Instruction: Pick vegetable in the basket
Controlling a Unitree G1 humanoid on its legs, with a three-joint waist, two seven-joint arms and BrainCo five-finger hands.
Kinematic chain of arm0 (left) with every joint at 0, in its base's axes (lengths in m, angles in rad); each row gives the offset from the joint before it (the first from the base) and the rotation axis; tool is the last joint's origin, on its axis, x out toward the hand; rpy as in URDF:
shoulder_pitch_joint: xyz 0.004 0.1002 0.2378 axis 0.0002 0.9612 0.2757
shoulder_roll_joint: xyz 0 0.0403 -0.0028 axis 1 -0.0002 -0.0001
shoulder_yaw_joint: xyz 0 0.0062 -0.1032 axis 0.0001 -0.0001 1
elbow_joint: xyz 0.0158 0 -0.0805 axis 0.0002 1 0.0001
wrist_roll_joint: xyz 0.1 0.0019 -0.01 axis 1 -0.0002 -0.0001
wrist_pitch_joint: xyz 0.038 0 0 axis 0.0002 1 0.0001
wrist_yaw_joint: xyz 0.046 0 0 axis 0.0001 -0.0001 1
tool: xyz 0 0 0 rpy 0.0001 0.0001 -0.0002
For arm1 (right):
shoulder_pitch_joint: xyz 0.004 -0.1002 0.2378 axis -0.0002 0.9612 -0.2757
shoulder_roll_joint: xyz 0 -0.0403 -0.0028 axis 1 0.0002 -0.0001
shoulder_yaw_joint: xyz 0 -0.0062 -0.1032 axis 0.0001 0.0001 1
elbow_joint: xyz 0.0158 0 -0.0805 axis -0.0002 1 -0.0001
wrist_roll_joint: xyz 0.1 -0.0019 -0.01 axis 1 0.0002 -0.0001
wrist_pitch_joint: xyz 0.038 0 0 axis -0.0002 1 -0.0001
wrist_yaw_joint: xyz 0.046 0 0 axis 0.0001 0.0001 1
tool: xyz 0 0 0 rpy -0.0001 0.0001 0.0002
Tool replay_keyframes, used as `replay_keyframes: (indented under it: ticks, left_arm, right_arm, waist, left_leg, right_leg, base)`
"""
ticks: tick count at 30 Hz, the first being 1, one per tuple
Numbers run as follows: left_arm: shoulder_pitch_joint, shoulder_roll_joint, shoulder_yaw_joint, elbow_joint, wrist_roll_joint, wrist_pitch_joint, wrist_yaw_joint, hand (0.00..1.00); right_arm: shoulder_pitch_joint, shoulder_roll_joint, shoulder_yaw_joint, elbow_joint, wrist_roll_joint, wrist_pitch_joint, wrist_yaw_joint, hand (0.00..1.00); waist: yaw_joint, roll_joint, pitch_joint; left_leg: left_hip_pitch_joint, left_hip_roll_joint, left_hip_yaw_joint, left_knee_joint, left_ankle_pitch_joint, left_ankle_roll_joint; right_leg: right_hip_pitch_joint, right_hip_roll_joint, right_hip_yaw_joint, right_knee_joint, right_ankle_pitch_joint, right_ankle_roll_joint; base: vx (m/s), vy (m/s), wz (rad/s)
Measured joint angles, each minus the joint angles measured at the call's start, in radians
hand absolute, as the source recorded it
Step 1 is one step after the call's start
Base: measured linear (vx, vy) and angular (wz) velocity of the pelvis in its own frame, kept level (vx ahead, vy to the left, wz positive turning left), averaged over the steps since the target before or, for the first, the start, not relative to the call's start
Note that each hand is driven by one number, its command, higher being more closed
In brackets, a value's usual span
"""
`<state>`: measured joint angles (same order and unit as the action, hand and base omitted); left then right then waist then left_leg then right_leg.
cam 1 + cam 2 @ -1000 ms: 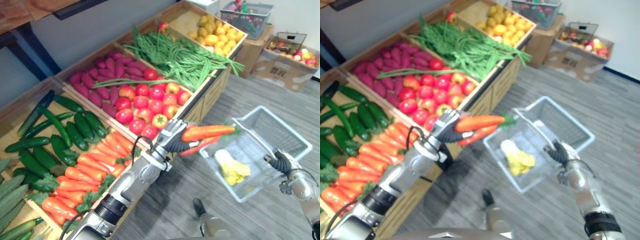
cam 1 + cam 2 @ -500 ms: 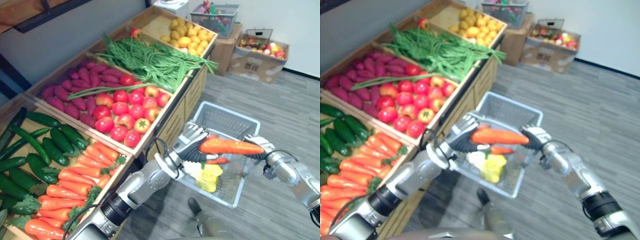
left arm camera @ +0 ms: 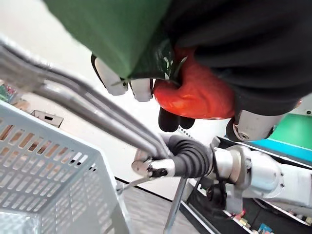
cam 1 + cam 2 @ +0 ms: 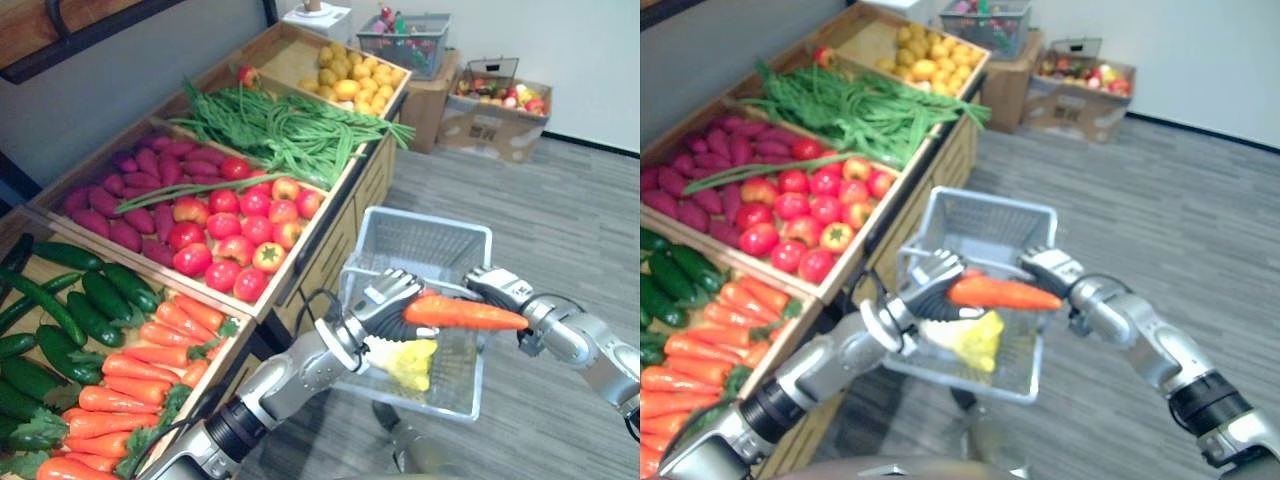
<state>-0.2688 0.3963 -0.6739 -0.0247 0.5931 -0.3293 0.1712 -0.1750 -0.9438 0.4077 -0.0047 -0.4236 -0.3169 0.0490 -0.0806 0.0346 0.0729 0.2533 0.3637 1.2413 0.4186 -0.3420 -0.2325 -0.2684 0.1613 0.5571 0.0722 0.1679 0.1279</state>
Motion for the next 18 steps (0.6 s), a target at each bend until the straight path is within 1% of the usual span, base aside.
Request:
replay_keyframes:
  ticks: [4, 6, 9, 11, 13, 14, 18]
  left_arm:
    - [0.0, -0.001, -0.028, 0.049, 0.011, -0.011, -0.001, 1.0]
    - [0.0, -0.003, -0.03, 0.077, 0.018, -0.01, -0.003, 1.0]
    - [0.0, -0.003, -0.03, 0.126, 0.02, -0.008, -0.004, 1.0]
    - [-0.001, -0.006, -0.03, 0.151, 0.022, -0.006, -0.007, 1.0]
    - [-0.001, -0.006, -0.03, 0.163, 0.046, 0.01, -0.015, 1.0]
    - [-0.001, -0.006, -0.03, 0.166, 0.05, 0.011, -0.017, 0.0]
    - [-0.003, -0.012, -0.029, 0.215, 0.059, 0.014, -0.026, 0.0]
  right_arm:
    - [-0.016, -0.004, 0.003, -0.001, 0.001, -0.001, 0.005, 1.0]
    - [-0.032, -0.02, 0.009, -0.008, 0.003, -0.002, 0.005, 1.0]
    - [-0.048, -0.039, 0.013, -0.033, 0.011, -0.022, 0.005, 1.0]
    - [-0.055, -0.039, 0.016, -0.039, 0.011, -0.025, 0.005, 1.0]
    - [-0.067, -0.038, 0.018, -0.041, 0.017, -0.025, 0.005, 1.0]
    - [-0.069, -0.038, 0.018, -0.041, 0.027, -0.025, 0.005, 1.0]
    - [-0.082, -0.038, 0.017, -0.042, 0.046, -0.025, 0.005, 1.0]
  waist:
    - [-0.001, -0.003, -0.021]
    - [-0.001, -0.004, -0.028]
    - [-0.003, -0.004, -0.028]
    - [-0.006, -0.004, -0.028]
    - [-0.007, -0.005, -0.029]
    - [-0.007, -0.005, -0.029]
    - [-0.011, -0.005, -0.029]
  left_leg:
    - [0.008, 0.003, 0.014, 0.006, -0.003, -0.001]
    - [0.013, 0.004, 0.023, 0.008, -0.004, -0.003]
    - [0.02, 0.005, 0.036, 0.011, -0.006, -0.006]
    - [0.028, 0.006, 0.038, 0.011, -0.006, -0.006]
    - [0.03, 0.007, 0.038, 0.012, -0.007, -0.007]
    - [0.03, 0.007, 0.039, 0.013, -0.007, -0.008]
    - [0.03, 0.008, 0.04, 0.014, -0.008, -0.009]
  right_leg:
    - [0.001, 0.008, 0.011, 0.0, 0.003, 0.0]
    - [0.002, 0.012, 0.019, 0.0, 0.003, 0.0]
    - [0.002, 0.016, 0.028, -0.002, 0.006, 0.001]
    - [0.008, 0.019, 0.03, -0.002, 0.006, 0.001]
    - [0.011, 0.019, 0.031, -0.003, 0.006, 0.001]
    - [0.011, 0.019, 0.031, -0.003, 0.006, 0.001]
    - [0.011, 0.021, 0.034, -0.004, 0.006, 0.001]
  base:
    - [0.01, -0.007, -0.1]
    - [0.01, -0.006, -0.14]
    - [0.0, -0.011, -0.11]
    - [0.0, 0.0, 0.0]
    - [0.0, 0.0, 0.0]
    - [0.0, 0.0, 0.0]
    - [0.0, -0.003, -0.01]
